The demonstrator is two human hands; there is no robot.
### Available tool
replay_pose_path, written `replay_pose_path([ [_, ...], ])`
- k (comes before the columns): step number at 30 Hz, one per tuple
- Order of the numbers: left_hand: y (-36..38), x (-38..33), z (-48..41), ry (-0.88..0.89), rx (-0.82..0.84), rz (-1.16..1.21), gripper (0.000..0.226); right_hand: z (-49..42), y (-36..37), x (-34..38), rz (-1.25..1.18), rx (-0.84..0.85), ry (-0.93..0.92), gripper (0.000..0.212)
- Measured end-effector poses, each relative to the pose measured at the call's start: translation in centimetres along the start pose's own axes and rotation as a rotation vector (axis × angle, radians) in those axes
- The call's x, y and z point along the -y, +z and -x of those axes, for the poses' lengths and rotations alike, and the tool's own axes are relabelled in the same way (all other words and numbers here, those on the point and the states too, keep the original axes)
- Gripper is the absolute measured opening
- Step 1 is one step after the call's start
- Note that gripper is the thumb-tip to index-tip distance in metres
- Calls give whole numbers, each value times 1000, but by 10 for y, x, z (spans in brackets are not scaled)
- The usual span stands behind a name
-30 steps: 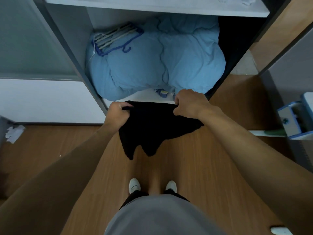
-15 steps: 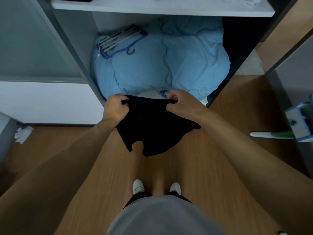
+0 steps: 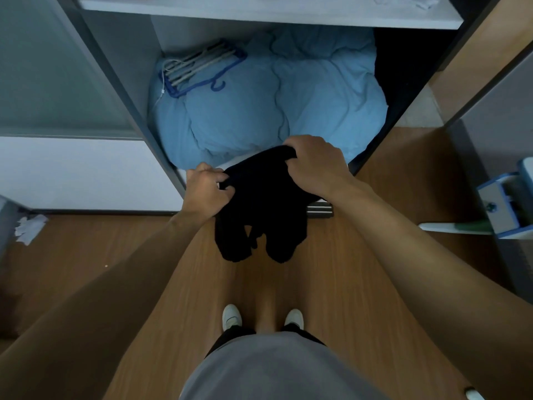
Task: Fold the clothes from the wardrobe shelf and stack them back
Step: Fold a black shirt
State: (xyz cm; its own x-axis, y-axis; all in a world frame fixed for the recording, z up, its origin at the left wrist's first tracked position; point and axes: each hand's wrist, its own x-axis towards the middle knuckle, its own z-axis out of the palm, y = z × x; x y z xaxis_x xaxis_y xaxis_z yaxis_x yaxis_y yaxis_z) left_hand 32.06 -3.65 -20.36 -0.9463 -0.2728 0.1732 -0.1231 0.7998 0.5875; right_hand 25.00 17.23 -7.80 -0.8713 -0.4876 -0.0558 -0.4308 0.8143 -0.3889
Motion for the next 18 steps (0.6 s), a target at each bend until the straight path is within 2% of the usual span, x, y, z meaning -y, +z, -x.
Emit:
replay_pose_path([
  [3, 6, 1, 3, -23, 53, -6, 20, 1, -1, 3, -189, 52, -55, 27],
  [6, 12, 4, 7, -74, 203, -39, 15, 4, -4, 7, -413, 123, -106, 24],
  [9, 20, 9, 13, -190, 292, -76, 28, 6, -9, 8, -544, 149, -117, 27],
  [12, 21, 18, 18, -281, 273, -27, 33, 8, -13, 3, -535, 181, -150, 27],
  [15, 17, 25, 20, -312, 183, 52, 35, 9, -13, -9, -436, 197, -163, 22],
  [18, 11, 30, 20, -311, 74, 51, 12, 11, -7, -21, -321, 170, -140, 13],
])
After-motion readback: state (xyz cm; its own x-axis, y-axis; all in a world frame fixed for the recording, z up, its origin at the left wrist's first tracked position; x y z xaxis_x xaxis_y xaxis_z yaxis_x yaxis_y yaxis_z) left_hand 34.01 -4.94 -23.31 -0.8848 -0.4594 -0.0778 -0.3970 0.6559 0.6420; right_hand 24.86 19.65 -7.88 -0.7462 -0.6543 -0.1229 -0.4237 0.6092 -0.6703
